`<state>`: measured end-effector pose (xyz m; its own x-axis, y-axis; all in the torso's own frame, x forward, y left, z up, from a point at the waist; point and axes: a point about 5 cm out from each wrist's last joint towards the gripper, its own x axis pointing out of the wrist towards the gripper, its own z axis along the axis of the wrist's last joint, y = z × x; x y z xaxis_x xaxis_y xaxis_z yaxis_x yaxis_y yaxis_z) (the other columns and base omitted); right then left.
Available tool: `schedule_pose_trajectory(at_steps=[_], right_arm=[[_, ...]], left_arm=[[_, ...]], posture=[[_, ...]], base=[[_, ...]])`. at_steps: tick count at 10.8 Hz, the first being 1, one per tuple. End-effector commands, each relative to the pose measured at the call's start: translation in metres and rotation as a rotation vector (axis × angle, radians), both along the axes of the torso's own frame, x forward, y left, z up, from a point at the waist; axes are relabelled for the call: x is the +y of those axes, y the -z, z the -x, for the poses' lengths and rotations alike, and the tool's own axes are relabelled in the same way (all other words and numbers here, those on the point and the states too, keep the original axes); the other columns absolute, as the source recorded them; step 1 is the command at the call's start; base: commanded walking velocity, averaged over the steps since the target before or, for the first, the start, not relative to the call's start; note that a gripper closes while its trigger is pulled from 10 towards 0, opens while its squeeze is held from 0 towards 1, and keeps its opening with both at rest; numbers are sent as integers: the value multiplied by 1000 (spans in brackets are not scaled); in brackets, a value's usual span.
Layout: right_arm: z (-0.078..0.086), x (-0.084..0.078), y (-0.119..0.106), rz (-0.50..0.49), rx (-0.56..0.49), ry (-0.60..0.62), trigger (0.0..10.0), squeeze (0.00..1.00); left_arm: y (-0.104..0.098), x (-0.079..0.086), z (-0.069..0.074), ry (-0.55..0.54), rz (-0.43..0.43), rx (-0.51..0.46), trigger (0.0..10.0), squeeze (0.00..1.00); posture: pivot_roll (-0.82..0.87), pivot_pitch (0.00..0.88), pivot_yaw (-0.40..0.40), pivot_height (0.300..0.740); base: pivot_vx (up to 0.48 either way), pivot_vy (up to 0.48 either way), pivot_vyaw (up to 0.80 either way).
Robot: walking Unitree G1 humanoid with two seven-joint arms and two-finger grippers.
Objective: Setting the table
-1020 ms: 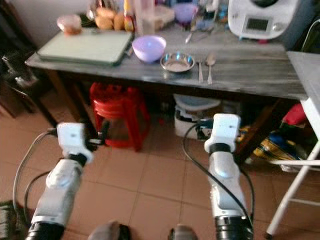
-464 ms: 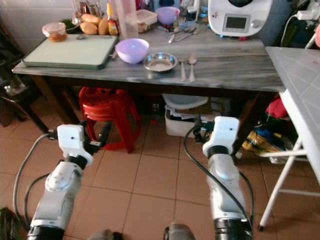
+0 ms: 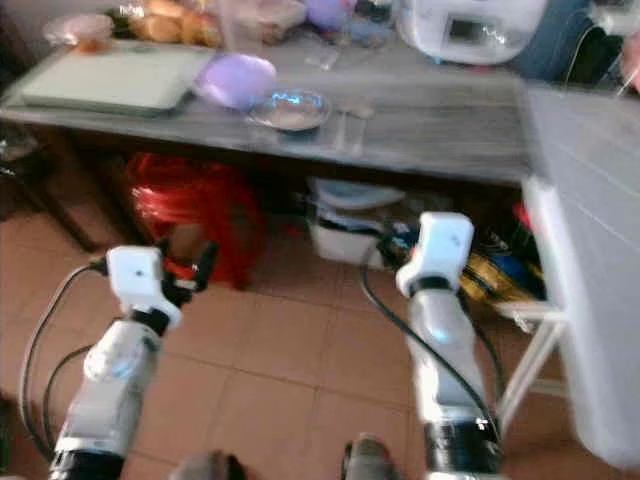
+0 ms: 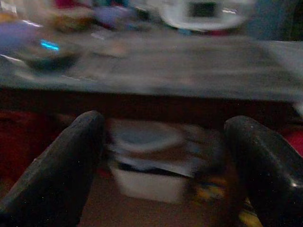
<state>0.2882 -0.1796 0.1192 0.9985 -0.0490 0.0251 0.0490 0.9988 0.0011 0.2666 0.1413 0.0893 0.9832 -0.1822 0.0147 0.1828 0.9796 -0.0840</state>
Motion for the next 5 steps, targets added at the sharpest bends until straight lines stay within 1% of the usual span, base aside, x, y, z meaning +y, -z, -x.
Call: schedule_pose_trajectory(at_steps=[1,2,5], right_arm=[[2,-1,0,-9,-4,6,10000,0],[1,-2,0,-8,-5,5,10000,0],[0,-1,-2,2,-14,-6,10000,0]], left_arm=[[-3,0,-1,15,-10,-11,10000,0],[-3,-1,-1,17,-11,-11,10000,0],[-4,-3,-3,22,-12,-14,10000,0]], posture=[[-74,72,40,740],[-76,68,40,740],[-77,67,38,740]], base=[[0,-480,-800],[0,-480,-587],[0,-464,0]])
